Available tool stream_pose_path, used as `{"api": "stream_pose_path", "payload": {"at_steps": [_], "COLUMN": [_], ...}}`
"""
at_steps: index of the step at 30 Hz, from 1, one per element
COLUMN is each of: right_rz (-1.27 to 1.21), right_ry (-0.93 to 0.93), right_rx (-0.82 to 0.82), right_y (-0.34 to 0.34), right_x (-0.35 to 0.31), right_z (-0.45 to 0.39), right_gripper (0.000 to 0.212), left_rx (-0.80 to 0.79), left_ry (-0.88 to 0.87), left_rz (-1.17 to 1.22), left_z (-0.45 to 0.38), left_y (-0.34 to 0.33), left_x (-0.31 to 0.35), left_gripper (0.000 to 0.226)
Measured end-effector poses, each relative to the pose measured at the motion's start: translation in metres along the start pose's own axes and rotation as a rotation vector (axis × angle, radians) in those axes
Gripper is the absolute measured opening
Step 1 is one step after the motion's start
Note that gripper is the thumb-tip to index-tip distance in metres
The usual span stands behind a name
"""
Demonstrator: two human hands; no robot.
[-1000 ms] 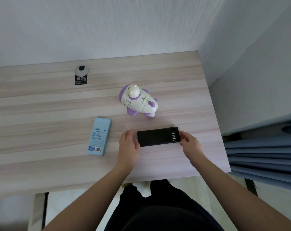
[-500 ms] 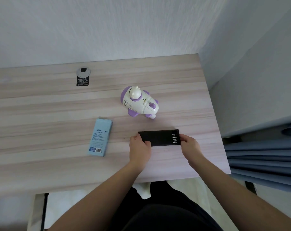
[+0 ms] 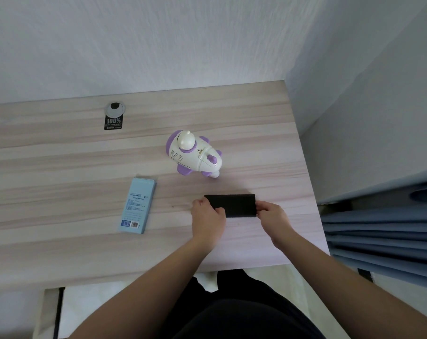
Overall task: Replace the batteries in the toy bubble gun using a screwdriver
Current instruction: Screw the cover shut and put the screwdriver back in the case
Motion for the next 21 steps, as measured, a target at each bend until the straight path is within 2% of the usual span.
{"api": "stream_pose_path", "payload": {"at_steps": [9,14,16,18,21], "right_rz": [0.161,0.092,0.006,-0.068,-0.049], "right_ry": [0.055,0.108,0.095,0.054,0.034], "right_rx": [-0.014,0.002,0.071,0.143,0.239], "right_y": [0.0,0.007,0.012,0.018,0.028], "right_x": [-0.002,-0.001,0.002,0.009,0.015], "right_z": [-0.002,0.0,0.0,0.002,0.004], "right_gripper": [0.049,0.036,0.034,0.037,0.042], "left_rx": [-0.005,-0.029,-0.02,-0.01,0.002], "left_ry": [0.062,0.055,0.004,-0.031,-0.055], "left_rz": [-0.01,0.114,0.115,0.088,0.056], "left_z": [-0.004,-0.001,0.001,0.008,0.016], "left_y": [-0.008,-0.011,-0.011,-0.011,-0.008], "left_x": [0.007,0.002,0.003,0.004,-0.002], "left_gripper": [0.024,0.048,0.044,0.03,0.024]}}
Point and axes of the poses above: each hand's wrist, its own z-axis away from the middle knuckle, its own y-axis out of the back of the hand, x = y × z, the point moved 10 cm from there along -z, towards the middle knuckle, and after that the axes turned 1 degree about -y, right-handed, at the moved point
